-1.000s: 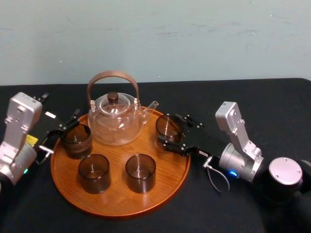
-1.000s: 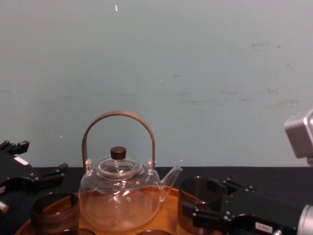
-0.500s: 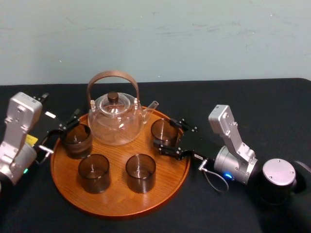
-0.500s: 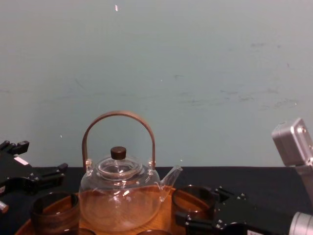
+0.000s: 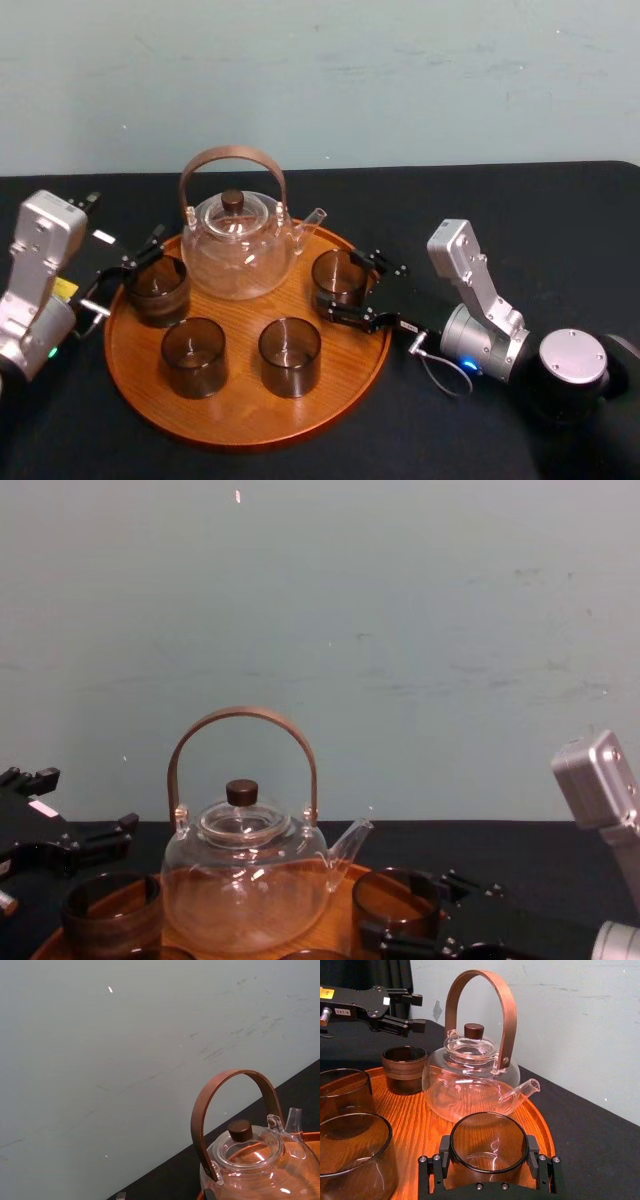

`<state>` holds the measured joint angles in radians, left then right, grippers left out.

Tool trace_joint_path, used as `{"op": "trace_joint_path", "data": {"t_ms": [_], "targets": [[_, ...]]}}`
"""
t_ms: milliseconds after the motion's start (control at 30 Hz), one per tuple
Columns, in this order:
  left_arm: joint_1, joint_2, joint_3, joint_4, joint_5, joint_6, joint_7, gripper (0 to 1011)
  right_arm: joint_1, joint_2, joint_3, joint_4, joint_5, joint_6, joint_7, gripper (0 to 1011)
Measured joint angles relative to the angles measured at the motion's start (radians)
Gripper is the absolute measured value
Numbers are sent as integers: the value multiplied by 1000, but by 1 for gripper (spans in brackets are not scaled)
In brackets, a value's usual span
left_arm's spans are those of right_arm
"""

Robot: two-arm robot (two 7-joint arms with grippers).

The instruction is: Pick up the glass from the table and place it on the tray.

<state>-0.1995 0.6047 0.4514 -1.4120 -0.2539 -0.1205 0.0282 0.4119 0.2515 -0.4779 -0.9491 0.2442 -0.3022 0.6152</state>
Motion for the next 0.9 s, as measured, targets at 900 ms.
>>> {"op": "trace_joint_path", "data": {"t_ms": [900], "targets": [[0,0,0,0,0,0,0,1001,-5,3,2,-12,2,-4,0,1002]]}}
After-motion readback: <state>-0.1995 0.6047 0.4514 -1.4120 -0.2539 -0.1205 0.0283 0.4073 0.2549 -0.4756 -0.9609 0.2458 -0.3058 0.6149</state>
